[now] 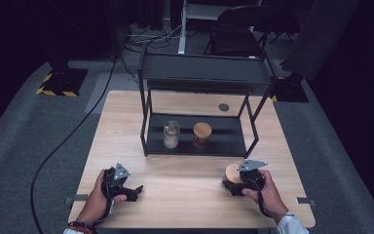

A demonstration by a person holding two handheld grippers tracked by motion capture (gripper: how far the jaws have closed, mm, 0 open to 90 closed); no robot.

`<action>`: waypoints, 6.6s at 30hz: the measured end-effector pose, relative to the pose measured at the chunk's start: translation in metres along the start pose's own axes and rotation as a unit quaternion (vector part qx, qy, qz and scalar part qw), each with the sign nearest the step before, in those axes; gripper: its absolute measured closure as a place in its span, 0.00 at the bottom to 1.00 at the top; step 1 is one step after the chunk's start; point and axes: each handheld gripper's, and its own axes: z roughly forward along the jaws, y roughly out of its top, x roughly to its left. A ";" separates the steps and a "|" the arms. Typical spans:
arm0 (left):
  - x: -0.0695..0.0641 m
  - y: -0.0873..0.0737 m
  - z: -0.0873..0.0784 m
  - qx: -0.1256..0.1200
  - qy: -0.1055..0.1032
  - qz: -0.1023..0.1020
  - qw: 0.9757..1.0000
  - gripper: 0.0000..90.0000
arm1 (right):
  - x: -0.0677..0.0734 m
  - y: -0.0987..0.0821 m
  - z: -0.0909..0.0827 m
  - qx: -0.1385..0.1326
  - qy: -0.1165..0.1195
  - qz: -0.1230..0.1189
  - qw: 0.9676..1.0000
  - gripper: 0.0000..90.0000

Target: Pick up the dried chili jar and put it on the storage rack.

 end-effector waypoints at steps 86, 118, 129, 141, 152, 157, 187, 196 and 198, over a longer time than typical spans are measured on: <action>0.000 0.000 0.000 0.000 0.000 0.000 1.000 0.00 | -0.024 0.088 0.004 -0.001 -0.082 0.043 0.996 0.28; 0.000 0.000 0.000 0.000 0.000 0.000 1.000 0.00 | -0.042 0.112 0.025 0.017 -0.103 0.063 0.993 0.28; 0.000 0.000 0.000 0.000 0.000 0.000 1.000 0.00 | -0.046 0.117 0.032 0.020 -0.107 0.068 0.992 0.28; 0.000 0.000 0.000 0.000 0.000 0.000 1.000 0.00 | -0.055 0.122 0.044 0.027 -0.121 0.076 0.989 0.28; 0.000 0.000 0.000 0.000 -0.001 0.001 1.000 0.00 | -0.065 0.120 0.053 0.021 -0.126 0.089 0.988 0.28; 0.000 0.000 0.000 0.000 -0.002 0.001 1.000 0.00 | -0.066 0.122 0.057 0.017 -0.126 0.088 0.988 0.28; 0.000 0.000 0.000 0.001 -0.002 0.002 1.000 0.00 | -0.067 0.116 0.074 0.019 -0.139 0.099 0.985 0.27; 0.000 0.000 0.000 0.001 -0.002 0.002 1.000 0.00 | -0.064 0.119 0.072 0.023 -0.149 0.096 0.984 0.18; 0.000 0.000 0.000 0.000 -0.002 0.002 1.000 0.00 | -0.064 0.121 0.071 0.024 -0.151 0.093 0.984 0.16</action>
